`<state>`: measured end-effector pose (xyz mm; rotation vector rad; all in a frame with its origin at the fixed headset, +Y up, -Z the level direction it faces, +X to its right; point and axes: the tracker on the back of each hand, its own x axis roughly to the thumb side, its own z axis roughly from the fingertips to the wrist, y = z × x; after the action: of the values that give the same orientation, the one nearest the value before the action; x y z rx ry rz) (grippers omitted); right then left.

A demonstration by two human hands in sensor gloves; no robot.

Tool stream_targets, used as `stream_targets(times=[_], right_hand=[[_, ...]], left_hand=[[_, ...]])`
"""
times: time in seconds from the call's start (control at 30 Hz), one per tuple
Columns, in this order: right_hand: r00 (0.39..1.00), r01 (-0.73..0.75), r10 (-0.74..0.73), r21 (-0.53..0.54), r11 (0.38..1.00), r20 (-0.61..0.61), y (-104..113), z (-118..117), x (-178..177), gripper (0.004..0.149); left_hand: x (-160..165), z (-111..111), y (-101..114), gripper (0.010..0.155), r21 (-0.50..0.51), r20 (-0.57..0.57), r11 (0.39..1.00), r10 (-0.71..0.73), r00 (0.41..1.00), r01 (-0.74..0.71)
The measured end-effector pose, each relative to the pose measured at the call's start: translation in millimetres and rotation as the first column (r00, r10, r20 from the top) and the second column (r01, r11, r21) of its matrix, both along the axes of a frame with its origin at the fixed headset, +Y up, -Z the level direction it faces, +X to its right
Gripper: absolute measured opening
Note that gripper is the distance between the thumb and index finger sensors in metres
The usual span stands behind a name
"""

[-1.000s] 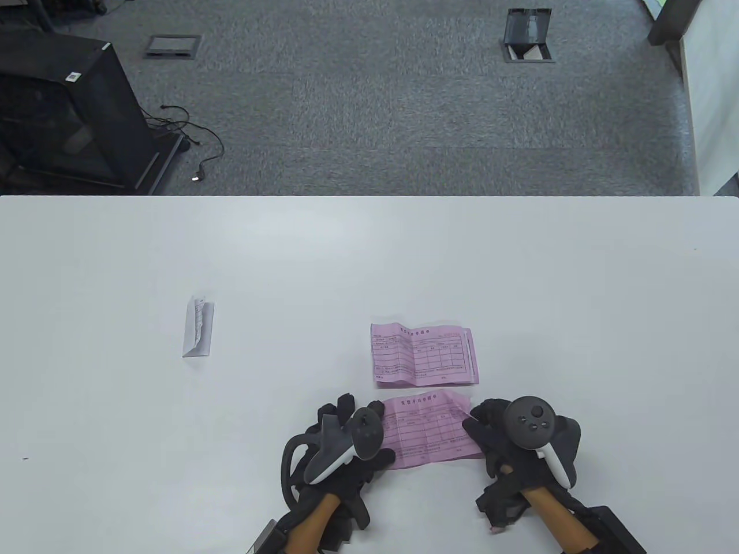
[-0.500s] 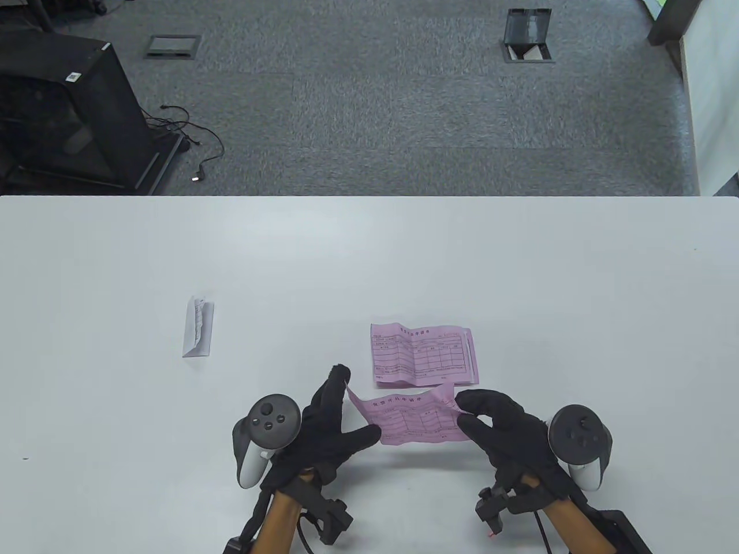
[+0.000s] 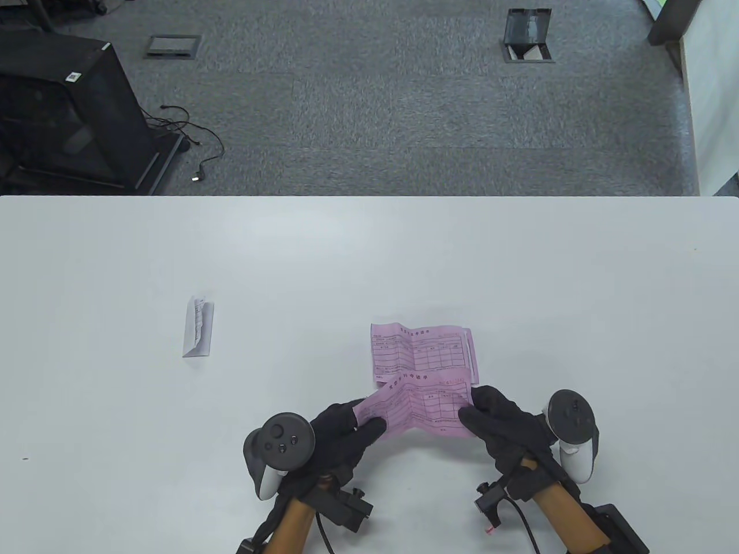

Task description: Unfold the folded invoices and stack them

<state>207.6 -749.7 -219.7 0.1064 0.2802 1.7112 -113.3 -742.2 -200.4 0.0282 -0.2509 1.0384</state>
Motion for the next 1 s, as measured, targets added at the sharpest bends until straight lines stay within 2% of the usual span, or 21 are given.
stream_targets(times=[0.13, 0.3, 0.4, 0.63, 0.8, 0.9, 1.0], right_hand=[[1.000, 0.000, -0.001, -0.026, 1.000, -0.021, -5, -4, 2, 0.040], [0.986, -0.159, 0.157, 0.024, 0.987, 0.052, -5, -6, 9, 0.037], [0.964, -0.260, 0.255, 0.051, 0.964, 0.078, -5, -7, 9, 0.036], [0.877, -0.478, 0.472, 0.055, 0.877, 0.092, -7, -6, 13, 0.035], [0.869, -0.488, 0.480, 0.041, 0.872, 0.124, 4, -12, 15, 0.035], [0.835, -0.540, 0.520, 0.080, 0.838, 0.182, 22, -26, 17, 0.035], [0.801, -0.585, 0.561, 0.075, 0.808, 0.210, 36, -42, 14, 0.035]], left_hand=[[0, -2, -4, 0.042, -0.036, -0.003, 0.999, -0.007, 1.000, 0.007], [-7, -6, -12, 0.048, -0.122, -0.089, 0.992, -0.027, 0.996, 0.016], [-6, -8, -17, 0.052, -0.165, -0.101, 0.986, -0.026, 0.995, 0.009], [0, -13, -23, 0.058, -0.253, -0.119, 0.960, -0.154, 0.981, 0.121], [5, -26, -10, 0.060, -0.282, -0.181, 0.950, -0.192, 0.964, 0.136], [9, -39, 2, 0.062, -0.276, -0.216, 0.949, -0.219, 0.952, 0.155], [15, -56, 14, 0.063, -0.298, -0.243, 0.937, -0.261, 0.934, 0.184]])
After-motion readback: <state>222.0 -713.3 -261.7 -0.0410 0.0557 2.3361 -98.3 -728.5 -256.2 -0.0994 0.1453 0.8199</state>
